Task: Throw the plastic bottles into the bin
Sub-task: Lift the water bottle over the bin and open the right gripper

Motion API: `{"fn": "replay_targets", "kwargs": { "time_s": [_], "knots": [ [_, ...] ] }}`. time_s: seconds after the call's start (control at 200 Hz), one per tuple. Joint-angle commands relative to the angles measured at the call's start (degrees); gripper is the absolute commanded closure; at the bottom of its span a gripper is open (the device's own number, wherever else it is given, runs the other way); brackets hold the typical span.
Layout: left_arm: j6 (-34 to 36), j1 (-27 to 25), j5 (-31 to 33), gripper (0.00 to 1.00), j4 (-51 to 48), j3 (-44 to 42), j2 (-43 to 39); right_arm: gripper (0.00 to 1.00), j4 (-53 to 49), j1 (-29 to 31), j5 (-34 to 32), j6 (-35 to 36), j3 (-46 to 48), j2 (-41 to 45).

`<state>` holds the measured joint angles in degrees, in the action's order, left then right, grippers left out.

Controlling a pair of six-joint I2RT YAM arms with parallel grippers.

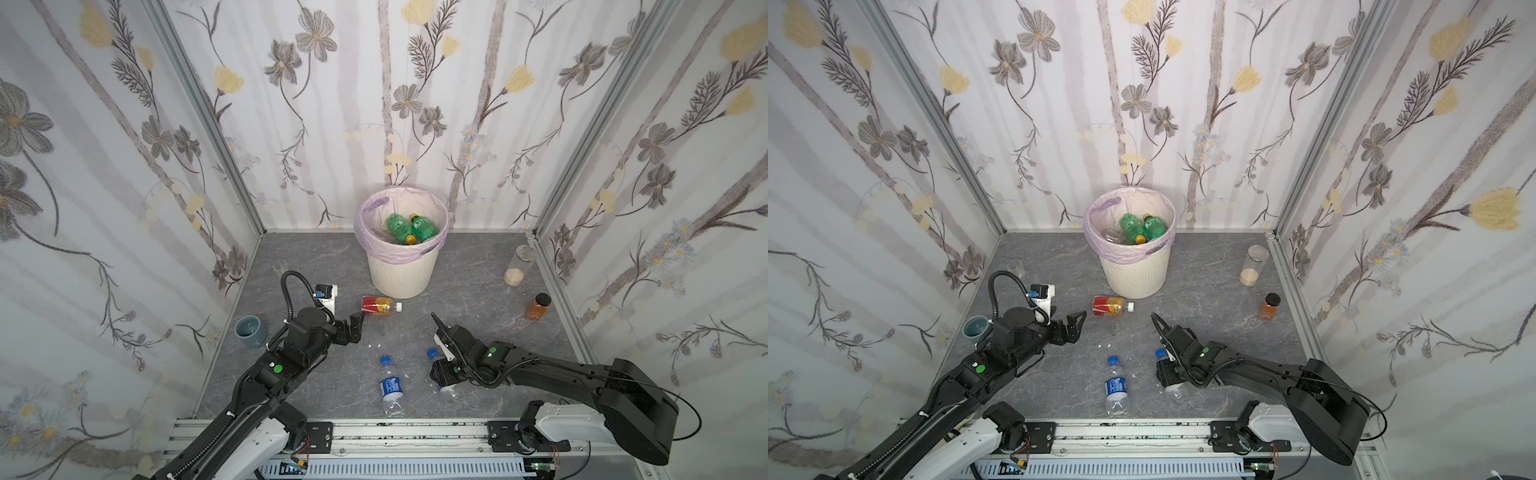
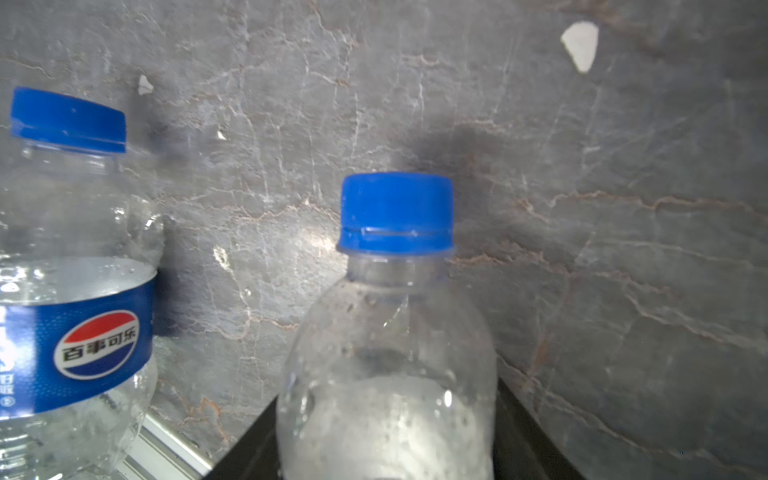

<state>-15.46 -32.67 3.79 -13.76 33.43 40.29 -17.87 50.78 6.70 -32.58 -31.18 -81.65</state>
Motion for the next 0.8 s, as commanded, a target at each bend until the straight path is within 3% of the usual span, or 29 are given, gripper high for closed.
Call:
{"fn": "replay_targets", "kwargs": {
  "time_s": [0.0,0.195,0.51,0.66,0.794],
  "knots": [
    [-1.2,0.1,-0.6,0.0,0.9,-0.4,-0.4,0.45,3.2,0.4,-3.9,-1.2,-1.0,1.8],
    [-1.4,0.1,-0.7,0.0,0.8,-0.4,-0.2,0.55,4.5,0.9,-9.5,0.4,-3.5,16.7],
    [-1.4,0.1,-0.9,0.0,0.8,0.1,0.5,0.59,13.2,0.9,-19.0,10.9,-8.0,34.4],
    [-1.7,0.1,-1.0,0.0,0.8,0.1,0.5,0.59,19.8,0.8,-20.5,16.1,-9.1,38.0],
    [-1.9,0.1,-1.5,0.0,0.7,0.7,0.7,0.59,22.3,0.4,-22.6,21.1,-15.5,35.2]
  ]
}}
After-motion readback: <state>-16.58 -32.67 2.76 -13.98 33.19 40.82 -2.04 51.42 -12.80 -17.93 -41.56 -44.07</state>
